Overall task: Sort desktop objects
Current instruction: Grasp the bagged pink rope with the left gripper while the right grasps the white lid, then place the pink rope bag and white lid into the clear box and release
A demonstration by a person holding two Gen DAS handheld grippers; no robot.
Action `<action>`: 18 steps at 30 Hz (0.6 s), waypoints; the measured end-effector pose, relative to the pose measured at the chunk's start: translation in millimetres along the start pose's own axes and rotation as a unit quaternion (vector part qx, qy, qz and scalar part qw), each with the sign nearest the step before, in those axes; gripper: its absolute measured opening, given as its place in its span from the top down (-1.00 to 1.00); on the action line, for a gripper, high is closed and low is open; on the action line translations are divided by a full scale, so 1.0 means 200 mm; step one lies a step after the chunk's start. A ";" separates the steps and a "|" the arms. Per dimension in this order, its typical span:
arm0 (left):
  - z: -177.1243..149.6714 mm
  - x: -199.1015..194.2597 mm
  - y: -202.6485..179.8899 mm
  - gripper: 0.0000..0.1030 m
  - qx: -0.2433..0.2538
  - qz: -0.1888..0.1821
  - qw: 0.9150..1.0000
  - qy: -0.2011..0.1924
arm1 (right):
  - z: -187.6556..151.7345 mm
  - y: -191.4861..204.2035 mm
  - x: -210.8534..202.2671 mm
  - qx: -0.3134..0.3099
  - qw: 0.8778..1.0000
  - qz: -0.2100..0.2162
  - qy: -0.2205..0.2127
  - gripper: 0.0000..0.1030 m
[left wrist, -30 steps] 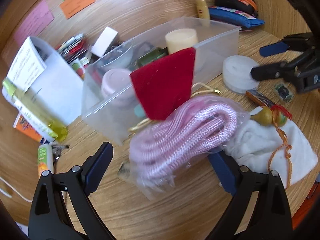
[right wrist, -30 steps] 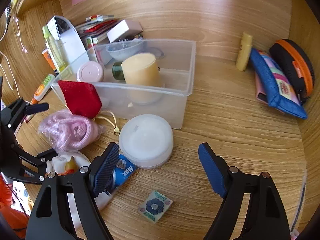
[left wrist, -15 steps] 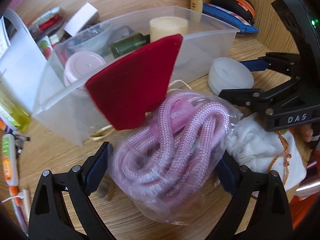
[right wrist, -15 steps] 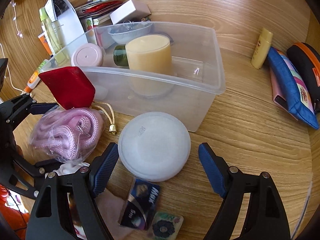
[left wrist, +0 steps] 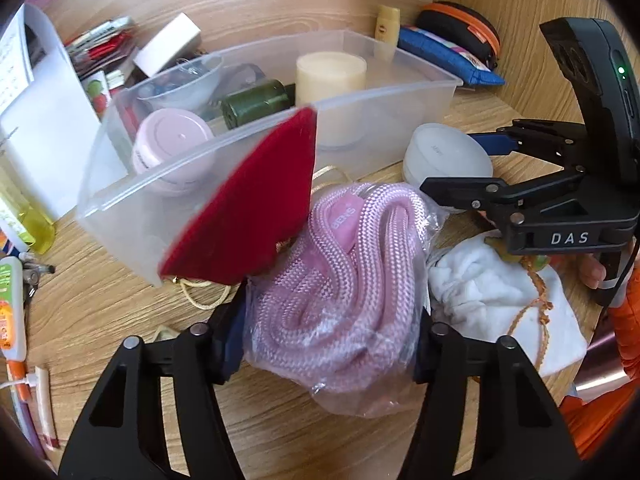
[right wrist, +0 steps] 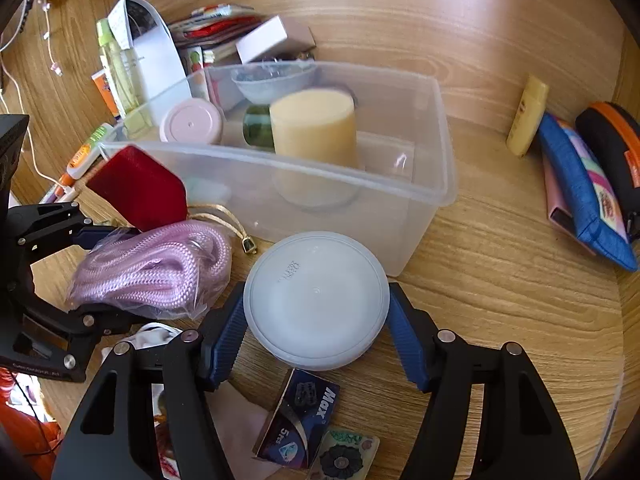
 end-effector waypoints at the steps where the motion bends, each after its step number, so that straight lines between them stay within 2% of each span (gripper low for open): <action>1: 0.00 -0.01 0.01 -0.09 -0.003 -0.001 1.000 -0.002 | 0.01 0.00 -0.01 0.002 1.000 0.000 -0.003 -0.22; 11: 0.04 -0.18 0.07 0.13 -0.055 -0.018 0.998 -0.031 | 0.03 -0.02 -0.08 0.023 1.000 0.010 -0.015 -0.22; 18: 0.07 -0.27 0.05 0.31 -0.066 -0.028 0.996 -0.054 | 0.06 -0.03 -0.12 0.029 0.999 0.012 -0.026 -0.22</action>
Point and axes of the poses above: each gripper's, at about its wrist camera, not at the fingertips, and x roughly the way its jaws point, y to its left, z to its top, the point moved 8 cm from there along x, roughly the way its jaws point, and after that the axes turned 8 degrees about -y, right-handed, at the moved point
